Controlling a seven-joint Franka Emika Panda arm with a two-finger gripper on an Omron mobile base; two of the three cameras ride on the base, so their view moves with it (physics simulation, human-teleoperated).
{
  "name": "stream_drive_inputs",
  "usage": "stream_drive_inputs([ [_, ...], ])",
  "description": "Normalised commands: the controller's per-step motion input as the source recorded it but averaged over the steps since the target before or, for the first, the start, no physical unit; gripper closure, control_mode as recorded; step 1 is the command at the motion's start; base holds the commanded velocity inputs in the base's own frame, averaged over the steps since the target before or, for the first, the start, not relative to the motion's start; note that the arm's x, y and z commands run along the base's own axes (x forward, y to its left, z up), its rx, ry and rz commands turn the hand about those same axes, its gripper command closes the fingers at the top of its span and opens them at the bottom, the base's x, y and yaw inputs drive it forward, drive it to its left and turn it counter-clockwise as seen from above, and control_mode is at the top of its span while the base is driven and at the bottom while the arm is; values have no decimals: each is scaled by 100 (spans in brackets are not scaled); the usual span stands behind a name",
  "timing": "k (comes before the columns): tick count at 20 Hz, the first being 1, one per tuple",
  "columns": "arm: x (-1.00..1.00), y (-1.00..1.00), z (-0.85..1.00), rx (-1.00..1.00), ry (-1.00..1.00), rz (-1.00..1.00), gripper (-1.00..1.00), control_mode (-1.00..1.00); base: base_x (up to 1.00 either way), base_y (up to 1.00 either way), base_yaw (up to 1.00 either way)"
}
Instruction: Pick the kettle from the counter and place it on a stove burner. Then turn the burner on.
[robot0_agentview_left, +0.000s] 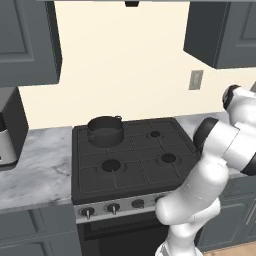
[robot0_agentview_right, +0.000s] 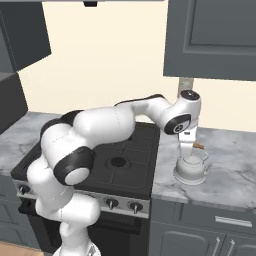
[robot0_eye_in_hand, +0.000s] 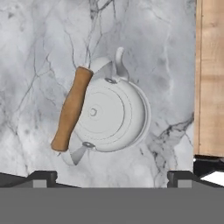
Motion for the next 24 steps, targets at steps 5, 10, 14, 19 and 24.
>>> stream_drive_inputs([
  [5,32,-14,-11,1,3,0,-100,-100,0,0,0],
  [10,30,-23,-21,2,0,0,-100,-100,0,0,0],
  [14,28,-29,-23,3,0,0,-100,-100,0,0,0],
  [19,29,-31,-18,3,1,0,-100,-100,0,0,0],
  [24,36,-18,-14,1,4,0,-100,-100,0,0,0],
])
